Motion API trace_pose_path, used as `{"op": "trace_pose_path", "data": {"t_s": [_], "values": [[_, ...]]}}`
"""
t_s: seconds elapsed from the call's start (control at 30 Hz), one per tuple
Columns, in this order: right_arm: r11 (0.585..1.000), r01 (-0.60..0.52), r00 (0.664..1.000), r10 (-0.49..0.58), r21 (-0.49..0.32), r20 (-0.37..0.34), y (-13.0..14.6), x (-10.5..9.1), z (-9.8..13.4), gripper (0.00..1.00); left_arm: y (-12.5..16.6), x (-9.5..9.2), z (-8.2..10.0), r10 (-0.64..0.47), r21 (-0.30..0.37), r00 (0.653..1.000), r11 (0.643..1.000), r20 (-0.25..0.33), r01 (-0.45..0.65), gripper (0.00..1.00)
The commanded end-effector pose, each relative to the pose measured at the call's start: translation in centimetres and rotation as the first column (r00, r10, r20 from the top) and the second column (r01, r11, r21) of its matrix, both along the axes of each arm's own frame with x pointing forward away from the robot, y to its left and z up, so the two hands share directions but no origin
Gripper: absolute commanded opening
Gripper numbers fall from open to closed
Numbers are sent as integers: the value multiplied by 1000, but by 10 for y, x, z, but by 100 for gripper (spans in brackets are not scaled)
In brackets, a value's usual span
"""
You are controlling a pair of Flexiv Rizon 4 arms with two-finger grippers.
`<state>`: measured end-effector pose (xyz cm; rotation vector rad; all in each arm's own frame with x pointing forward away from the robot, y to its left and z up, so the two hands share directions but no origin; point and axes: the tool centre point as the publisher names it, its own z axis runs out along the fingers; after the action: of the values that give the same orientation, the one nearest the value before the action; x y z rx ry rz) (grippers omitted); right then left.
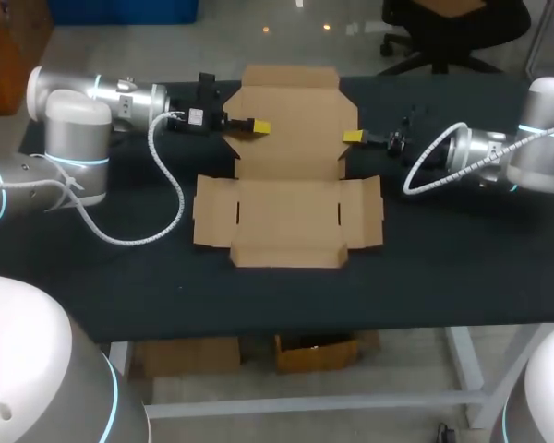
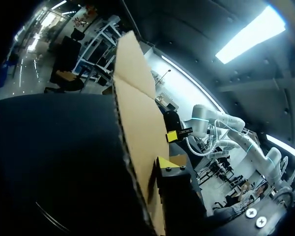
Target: Assemble the packaging by folding the flat box into shape, placing the metal phone stand inside, and closing the box properly
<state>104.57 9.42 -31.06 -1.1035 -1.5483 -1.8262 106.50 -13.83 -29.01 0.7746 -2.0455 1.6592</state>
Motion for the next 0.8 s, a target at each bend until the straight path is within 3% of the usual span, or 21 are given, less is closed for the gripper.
{"op": "trace_pose_path", "data": {"t_s": [0.03, 0.33, 0.37, 0.4, 0.5, 0.53, 0.8], "values": [[1000, -3, 1000, 3, 17, 8, 0, 1, -1, 0, -1, 4, -5, -15, -14, 1000, 1000, 1, 15, 0], [999, -3, 1000, 2, 45, 23, -2, 0, 1, 0, -1, 4, -5, -39, -38, 999, 998, 25, 40, 0], [999, -4, 1000, 3, 46, 23, -3, 0, 1, 7, -1, 4, -5, -41, -38, 999, 998, 26, 42, 0], [999, -5, 1000, 4, 46, 23, -4, 0, 2, 28, -1, 4, -5, -44, -39, 999, 998, 29, 45, 0], [999, 1, 1000, -2, 40, 29, -8, -2, 5, 47, 0, 7, -5, -46, -43, 998, 998, 35, 48, 0], [999, 5, 1000, -6, 35, 30, -10, -3, 7, 58, 1, 7, -4, -46, -43, 998, 998, 38, 47, 0], [997, 40, 998, -37, -69, 55, -27, -16, 25, 48, 3, 18, 3, -40, -39, 996, 998, 79, 43, 0]]}}
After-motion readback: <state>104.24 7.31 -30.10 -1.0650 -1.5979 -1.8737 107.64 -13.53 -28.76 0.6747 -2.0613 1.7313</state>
